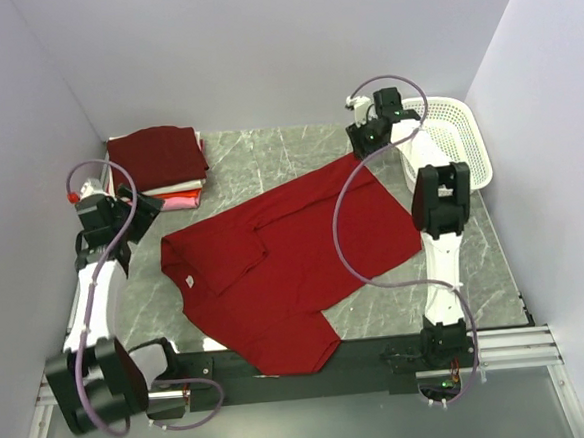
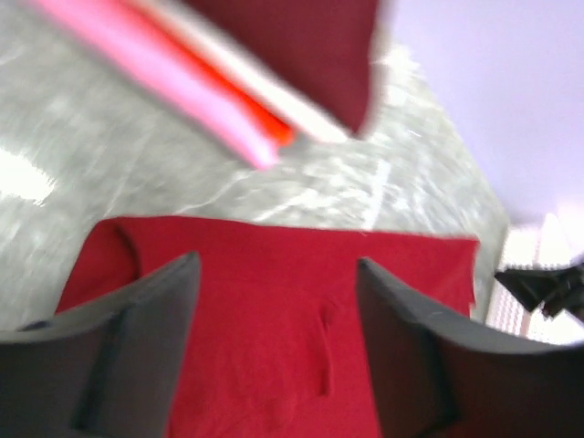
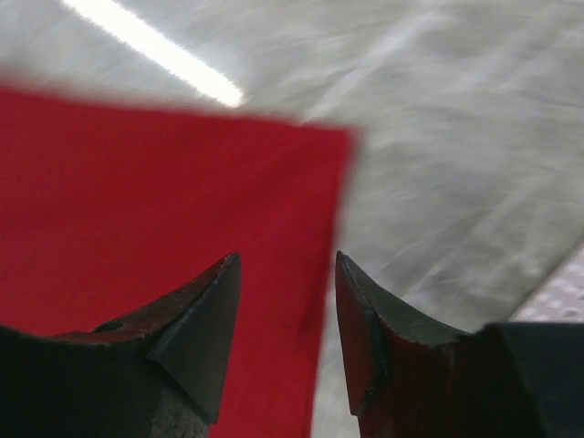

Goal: Fold and stack the t-shirts

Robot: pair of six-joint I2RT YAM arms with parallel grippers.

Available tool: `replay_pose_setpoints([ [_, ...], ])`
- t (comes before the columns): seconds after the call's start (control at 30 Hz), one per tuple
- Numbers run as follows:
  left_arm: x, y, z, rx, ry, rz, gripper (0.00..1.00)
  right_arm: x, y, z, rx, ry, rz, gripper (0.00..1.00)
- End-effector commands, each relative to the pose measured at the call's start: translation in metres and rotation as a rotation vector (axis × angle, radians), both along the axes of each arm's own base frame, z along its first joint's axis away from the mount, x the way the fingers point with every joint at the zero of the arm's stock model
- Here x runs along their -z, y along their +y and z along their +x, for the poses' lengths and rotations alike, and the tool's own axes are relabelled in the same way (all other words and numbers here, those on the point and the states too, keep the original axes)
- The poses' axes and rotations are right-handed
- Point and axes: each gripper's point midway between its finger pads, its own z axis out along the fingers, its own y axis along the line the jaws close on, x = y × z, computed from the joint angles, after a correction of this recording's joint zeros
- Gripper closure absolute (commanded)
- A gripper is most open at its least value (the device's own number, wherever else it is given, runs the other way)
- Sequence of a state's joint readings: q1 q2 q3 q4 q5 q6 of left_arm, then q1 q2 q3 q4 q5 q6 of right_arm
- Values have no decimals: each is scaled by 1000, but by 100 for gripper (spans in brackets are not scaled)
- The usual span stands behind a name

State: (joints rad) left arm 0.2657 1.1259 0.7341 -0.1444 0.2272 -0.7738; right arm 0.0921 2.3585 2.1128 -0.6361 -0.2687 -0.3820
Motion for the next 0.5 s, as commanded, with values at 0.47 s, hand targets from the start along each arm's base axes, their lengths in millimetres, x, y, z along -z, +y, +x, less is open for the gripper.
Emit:
replay_pose_setpoints([
  [0.47,-18,-78,-44,511,-60,10,35,-27,137,-268,-1029,-38,24,42],
])
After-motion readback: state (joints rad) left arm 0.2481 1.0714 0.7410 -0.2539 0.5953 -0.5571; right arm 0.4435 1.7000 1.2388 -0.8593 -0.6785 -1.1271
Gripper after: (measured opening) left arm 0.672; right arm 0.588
